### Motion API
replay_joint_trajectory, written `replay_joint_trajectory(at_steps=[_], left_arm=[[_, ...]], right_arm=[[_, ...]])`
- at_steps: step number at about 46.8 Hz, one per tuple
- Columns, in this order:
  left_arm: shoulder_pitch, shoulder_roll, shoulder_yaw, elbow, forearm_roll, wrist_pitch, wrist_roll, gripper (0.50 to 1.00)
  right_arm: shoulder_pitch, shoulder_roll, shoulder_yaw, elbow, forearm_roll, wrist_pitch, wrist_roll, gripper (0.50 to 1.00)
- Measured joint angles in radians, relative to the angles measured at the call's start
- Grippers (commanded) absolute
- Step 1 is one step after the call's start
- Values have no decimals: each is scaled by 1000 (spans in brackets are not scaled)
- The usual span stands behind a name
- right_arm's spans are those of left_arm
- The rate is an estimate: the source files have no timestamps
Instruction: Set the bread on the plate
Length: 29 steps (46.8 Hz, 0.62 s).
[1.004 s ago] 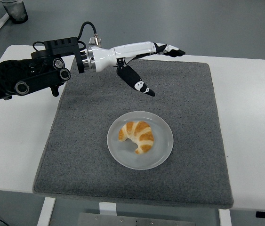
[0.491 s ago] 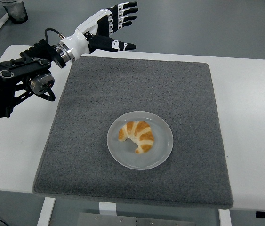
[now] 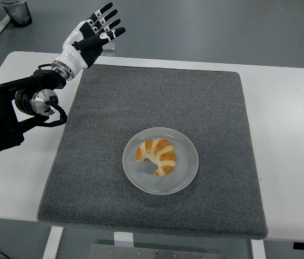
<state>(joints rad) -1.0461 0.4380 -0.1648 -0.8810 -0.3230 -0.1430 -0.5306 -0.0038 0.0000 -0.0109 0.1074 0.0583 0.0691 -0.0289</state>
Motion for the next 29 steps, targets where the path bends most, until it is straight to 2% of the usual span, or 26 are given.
replay_joint_trajectory(at_steps=[11, 29], left_arm=[[88, 5, -182, 11, -17, 7, 101, 1000], [216, -13, -422, 61, -34, 25, 105, 1000]], right_arm=[[0, 0, 0, 0, 1, 1, 0, 952], [1, 0, 9, 0, 6, 2, 1, 952]])
